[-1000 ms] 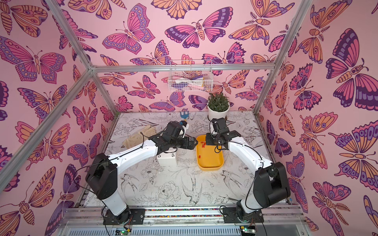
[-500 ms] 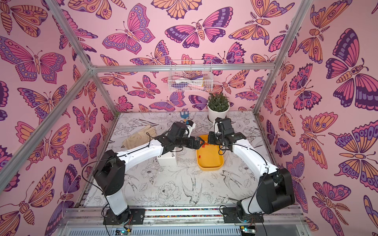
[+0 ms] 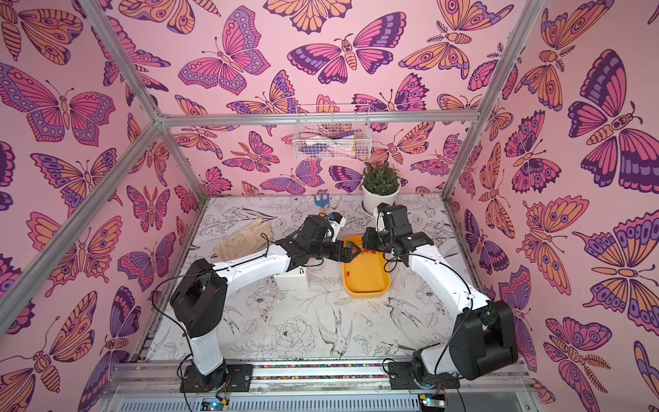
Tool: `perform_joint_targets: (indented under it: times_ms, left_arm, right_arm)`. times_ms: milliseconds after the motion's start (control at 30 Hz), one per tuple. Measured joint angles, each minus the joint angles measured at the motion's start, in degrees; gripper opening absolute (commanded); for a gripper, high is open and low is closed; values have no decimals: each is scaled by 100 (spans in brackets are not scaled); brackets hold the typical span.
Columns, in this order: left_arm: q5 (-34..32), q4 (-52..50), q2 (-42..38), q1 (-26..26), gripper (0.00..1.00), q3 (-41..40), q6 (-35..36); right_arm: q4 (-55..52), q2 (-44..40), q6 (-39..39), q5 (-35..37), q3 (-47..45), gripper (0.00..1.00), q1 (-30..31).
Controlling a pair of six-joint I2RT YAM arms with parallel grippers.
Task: Cover the protruding screws with screw protection sleeves
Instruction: Pick up the screw protection sleeve from the storage box.
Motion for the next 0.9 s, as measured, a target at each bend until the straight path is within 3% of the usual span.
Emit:
perform_joint_targets:
  times_ms: [900]
  left_arm:
    - [-26,551,149,-74,93,31,-144]
  right_arm:
    - [114,-114,109,-280,0,11,-4]
